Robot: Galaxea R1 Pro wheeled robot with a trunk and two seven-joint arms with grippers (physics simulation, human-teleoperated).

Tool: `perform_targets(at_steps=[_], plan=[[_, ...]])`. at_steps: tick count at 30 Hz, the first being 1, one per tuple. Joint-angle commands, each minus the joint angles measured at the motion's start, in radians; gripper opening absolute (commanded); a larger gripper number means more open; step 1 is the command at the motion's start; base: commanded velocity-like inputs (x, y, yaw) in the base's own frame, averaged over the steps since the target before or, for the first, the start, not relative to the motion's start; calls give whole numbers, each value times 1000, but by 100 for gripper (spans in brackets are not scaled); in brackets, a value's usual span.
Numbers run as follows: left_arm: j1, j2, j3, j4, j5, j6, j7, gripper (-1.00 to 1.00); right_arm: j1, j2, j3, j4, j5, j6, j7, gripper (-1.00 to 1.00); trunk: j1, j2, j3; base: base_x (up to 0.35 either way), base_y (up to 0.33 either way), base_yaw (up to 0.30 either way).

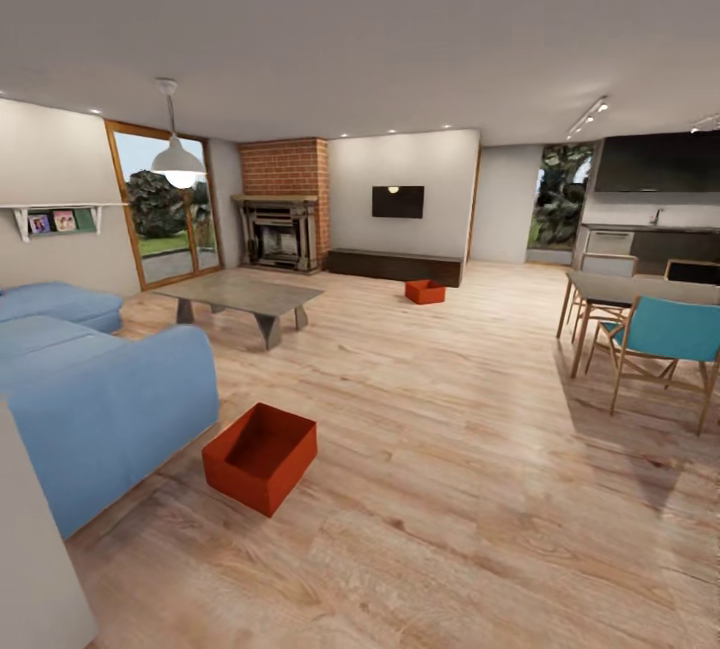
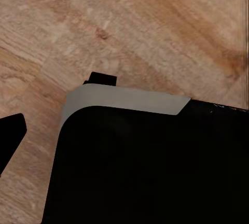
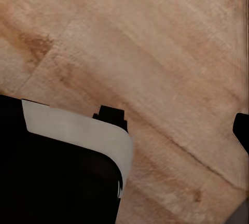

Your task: Move the two storage containers from the living room to the garage. In the garage, place one container on the floor and stack the other container on top of it (either order is fine).

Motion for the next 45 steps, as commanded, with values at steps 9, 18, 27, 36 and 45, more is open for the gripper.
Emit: perform_targets(at_steps=[9,18,27,36,45], plan=[[0,0,0,0,6,-3,0,100,-1,-1,1,3,3,-7,2,100,1,-1,-1,320,-76,-56],[0,0,0,0,8,-1,0,100,-1,-1,2,3,6,-8,2,100,1,-1,-1,321,-74,-2],[0,0,0,0,8,-1,0,100,-1,-1,4,3,6,-8,2,100,1,-1,-1,321,-73,0],[0,1,0,0,8,-1,0,100,-1,-1,3,3,6,-8,2,100,1,-1,-1,321,-73,0],[0,1,0,0,8,-1,0,100,-1,-1,3,3,6,-8,2,100,1,-1,-1,320,-73,0]])
